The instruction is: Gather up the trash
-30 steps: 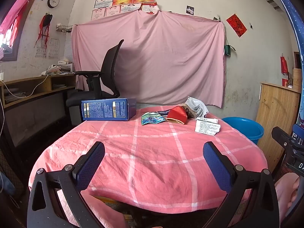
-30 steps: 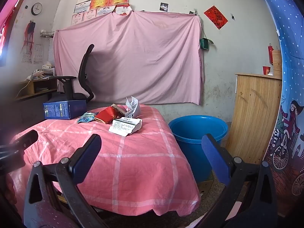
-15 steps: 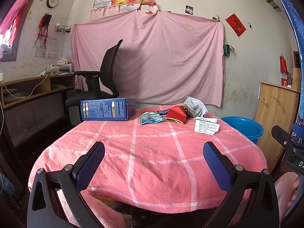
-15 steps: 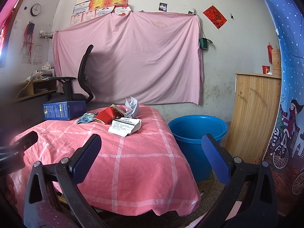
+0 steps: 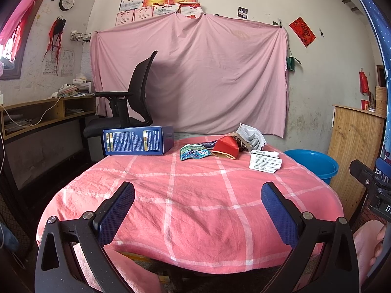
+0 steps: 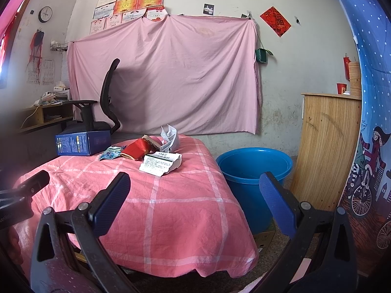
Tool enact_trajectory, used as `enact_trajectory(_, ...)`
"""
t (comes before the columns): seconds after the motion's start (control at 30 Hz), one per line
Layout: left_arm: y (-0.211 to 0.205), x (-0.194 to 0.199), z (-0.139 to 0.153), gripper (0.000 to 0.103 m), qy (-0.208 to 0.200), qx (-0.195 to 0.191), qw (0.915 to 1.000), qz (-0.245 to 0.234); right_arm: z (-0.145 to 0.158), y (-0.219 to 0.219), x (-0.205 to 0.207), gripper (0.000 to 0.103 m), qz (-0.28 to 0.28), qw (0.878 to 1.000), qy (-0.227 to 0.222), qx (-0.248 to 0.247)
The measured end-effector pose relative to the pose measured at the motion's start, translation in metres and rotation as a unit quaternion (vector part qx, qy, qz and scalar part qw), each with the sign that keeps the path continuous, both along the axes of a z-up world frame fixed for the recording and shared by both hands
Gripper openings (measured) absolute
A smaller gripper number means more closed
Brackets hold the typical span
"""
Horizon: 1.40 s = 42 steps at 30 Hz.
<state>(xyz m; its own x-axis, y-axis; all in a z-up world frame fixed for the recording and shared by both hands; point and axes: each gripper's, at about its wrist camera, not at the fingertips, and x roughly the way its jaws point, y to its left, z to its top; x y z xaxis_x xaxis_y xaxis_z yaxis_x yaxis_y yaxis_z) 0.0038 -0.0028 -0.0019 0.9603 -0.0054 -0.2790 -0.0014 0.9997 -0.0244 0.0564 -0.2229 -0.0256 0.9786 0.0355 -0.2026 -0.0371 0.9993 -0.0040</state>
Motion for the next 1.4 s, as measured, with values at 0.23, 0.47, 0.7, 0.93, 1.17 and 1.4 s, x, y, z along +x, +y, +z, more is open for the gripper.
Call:
enact_trajectory(0.23, -0.0002, -0.0001, 0.0001, 0.101, 0.000, 0.000, 1.0000, 0.000, -0.0007, -0.0015, 0.0005, 0.103, 0.000, 1.000, 0.000, 0.001)
enact_trajectory(0.47, -0.0004, -0.0001, 0.0001, 0.101, 0.000, 0.000, 1.0000, 0.000, 0.0008, -0.0005, -0.0008, 0.103, 0.000, 1.000, 0.000, 0.001)
enact_trajectory(0.7, -0.0005, 0.0000, 0.0001, 0.101, 0.000, 0.001, 1.0000, 0.000, 0.0007, -0.0004, -0.0008, 0.103, 0.000, 1.000, 0.000, 0.002)
enact_trajectory(0.93, -0.0007, 0.0001, 0.0001, 0.101, 0.000, 0.001, 1.0000, 0.000, 0.0007, -0.0004, -0.0008, 0.103, 0.000, 1.000, 0.000, 0.002)
enact_trajectory(1.17, -0.0006, -0.0002, 0.0002, 0.101, 0.000, 0.001, 1.0000, 0.000, 0.0011, -0.0004, -0.0011, 0.103, 0.000, 1.000, 0.000, 0.003)
enact_trajectory(1.4, -0.0006, -0.0004, 0.0002, 0.101, 0.000, 0.001, 1.0000, 0.000, 0.0010, -0.0006, -0.0011, 0.103, 0.000, 1.000, 0.000, 0.003)
